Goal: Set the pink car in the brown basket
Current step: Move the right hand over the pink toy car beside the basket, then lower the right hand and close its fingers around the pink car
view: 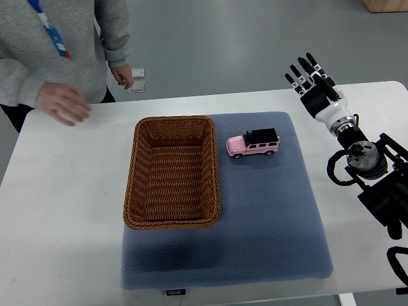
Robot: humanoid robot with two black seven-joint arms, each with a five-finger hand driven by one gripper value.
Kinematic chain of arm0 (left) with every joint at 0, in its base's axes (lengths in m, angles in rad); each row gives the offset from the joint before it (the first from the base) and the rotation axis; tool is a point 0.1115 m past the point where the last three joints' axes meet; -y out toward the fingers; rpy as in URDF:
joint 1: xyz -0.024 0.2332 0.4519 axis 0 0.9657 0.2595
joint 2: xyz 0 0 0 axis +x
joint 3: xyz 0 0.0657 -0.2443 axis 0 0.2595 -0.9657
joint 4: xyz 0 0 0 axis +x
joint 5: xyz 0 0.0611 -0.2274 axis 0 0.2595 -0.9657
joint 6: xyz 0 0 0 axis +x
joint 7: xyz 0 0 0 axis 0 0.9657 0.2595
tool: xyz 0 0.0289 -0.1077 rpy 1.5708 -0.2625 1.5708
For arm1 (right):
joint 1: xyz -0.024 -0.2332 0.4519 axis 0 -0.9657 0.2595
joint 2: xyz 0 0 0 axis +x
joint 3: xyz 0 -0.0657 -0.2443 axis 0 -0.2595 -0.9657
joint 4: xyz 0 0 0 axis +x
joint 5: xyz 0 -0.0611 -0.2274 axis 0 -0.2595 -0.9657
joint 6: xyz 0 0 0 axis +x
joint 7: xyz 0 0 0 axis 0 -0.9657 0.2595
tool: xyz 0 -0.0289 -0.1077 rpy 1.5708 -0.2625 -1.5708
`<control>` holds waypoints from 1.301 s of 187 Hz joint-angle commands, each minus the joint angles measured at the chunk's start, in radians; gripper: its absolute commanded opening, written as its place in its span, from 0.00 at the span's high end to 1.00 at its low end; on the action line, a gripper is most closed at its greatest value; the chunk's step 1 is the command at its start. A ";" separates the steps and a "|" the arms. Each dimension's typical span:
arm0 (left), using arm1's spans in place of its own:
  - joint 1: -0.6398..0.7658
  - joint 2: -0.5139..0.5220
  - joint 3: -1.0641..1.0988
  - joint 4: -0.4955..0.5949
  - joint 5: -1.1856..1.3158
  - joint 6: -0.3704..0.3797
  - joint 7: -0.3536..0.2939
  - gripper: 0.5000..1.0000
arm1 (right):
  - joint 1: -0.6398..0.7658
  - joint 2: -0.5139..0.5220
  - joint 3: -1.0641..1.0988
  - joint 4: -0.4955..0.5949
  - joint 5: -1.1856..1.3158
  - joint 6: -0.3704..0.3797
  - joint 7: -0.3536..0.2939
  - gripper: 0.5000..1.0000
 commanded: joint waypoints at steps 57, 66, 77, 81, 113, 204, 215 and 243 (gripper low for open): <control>0.000 0.000 0.000 -0.003 0.000 0.002 0.000 0.00 | 0.109 -0.104 -0.178 0.013 -0.365 0.055 -0.011 0.19; 0.000 0.000 0.000 -0.002 0.000 0.002 0.000 0.00 | 0.149 -0.156 -0.226 0.016 -0.465 0.096 -0.011 0.19; 0.000 0.000 0.001 0.000 0.000 0.002 0.000 0.00 | 0.218 -0.239 -0.310 0.028 -0.644 0.167 -0.011 0.19; 0.000 0.000 0.002 -0.002 0.001 0.002 0.000 0.00 | 0.241 -0.264 -0.350 0.037 -0.711 0.190 -0.011 0.19; 0.000 0.000 0.005 -0.006 0.003 0.000 0.000 0.00 | 0.436 -0.379 -0.650 0.175 -1.138 0.290 -0.011 0.19; 0.000 0.000 0.005 0.000 0.002 0.000 0.000 0.00 | 0.481 -0.229 -0.894 0.137 -1.223 0.093 -0.083 0.20; 0.000 0.000 0.005 0.000 0.002 0.000 0.000 0.00 | 0.470 -0.227 -0.894 0.128 -1.223 0.084 -0.084 0.20; 0.000 0.000 0.008 0.000 0.002 0.000 0.000 0.00 | 0.448 -0.196 -0.899 0.100 -1.226 0.060 -0.084 0.20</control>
